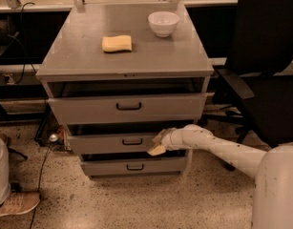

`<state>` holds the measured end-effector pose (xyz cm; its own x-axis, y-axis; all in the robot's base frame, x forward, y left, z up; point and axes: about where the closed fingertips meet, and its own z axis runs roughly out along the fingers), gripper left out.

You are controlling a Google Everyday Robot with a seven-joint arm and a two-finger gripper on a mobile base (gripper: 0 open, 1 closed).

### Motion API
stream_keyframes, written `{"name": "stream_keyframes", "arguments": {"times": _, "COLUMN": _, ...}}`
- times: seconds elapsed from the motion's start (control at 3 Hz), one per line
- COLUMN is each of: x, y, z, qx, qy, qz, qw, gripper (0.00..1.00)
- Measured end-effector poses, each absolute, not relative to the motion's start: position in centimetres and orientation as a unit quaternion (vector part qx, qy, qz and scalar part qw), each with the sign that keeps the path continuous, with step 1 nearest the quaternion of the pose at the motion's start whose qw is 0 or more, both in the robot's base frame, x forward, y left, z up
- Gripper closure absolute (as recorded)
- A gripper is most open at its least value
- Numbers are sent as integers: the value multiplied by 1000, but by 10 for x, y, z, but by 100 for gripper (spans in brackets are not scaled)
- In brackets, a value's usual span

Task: Close middle drawer

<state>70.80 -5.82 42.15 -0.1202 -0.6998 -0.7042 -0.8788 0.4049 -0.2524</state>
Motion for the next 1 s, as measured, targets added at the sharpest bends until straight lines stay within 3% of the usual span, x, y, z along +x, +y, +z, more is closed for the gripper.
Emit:
{"name": "stream_keyframes", "arguments": {"times": 0.33, "x": 697, "y": -56, "z": 422, "qx": -533, "qy": 740, "qz": 113, "qw": 394, "gripper": 4}}
{"name": "stream_keyframes", "arguments": {"times": 0.67, "x": 692, "y": -54, "z": 422, "qx": -533, "qy": 740, "qz": 113, "qw": 394, "gripper": 25}}
{"name": "stream_keyframes", "arguments": {"times": 1.0, "x": 692, "y": -54, "z": 422, "qx": -533, "qy": 740, "qz": 112, "qw": 395, "gripper": 56}}
